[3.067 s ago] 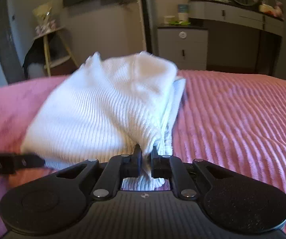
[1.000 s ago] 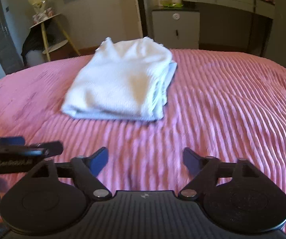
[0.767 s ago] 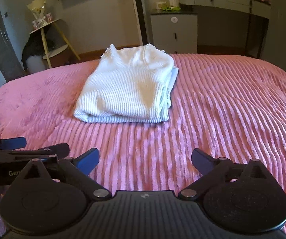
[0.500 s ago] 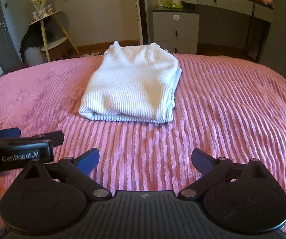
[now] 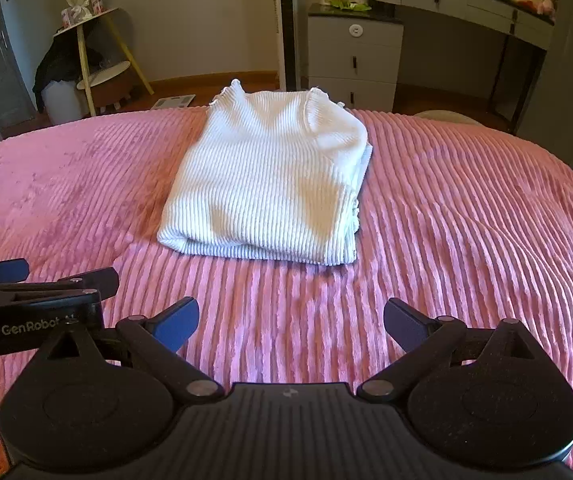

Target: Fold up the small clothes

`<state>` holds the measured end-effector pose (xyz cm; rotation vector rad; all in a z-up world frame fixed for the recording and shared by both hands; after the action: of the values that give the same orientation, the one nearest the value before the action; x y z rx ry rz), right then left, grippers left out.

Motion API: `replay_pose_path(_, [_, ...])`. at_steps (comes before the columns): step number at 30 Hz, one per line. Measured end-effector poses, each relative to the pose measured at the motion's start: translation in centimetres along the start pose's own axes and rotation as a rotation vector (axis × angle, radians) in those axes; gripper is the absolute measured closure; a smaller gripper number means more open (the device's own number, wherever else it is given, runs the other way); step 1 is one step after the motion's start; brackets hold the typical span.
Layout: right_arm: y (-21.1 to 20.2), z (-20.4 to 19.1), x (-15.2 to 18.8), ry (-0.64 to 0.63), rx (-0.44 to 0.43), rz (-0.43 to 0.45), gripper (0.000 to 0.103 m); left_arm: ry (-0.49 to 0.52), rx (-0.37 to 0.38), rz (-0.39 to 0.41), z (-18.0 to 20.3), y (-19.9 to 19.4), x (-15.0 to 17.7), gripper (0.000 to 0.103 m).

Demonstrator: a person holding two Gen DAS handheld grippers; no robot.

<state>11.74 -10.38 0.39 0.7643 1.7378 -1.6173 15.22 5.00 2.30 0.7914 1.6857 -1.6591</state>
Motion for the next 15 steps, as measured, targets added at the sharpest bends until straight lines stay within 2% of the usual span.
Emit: replay_pose_path(15, [0.41,0.0,-0.15,-0.008,-0.011,-0.001,0.004,0.008,-0.007,-0.003,-0.4,0.01,-0.07,0.001])
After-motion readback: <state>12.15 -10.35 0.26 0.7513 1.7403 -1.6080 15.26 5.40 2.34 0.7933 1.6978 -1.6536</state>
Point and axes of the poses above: each gripper's, at about its wrist camera, not at the fingertips, and y roughly the way its jaws point, z to its right, x to its underside, the point moved 3 cm from there along y, roughly the way its jaws point, and after that the axes turned 12 degrees about z, right-handed, at the moved point
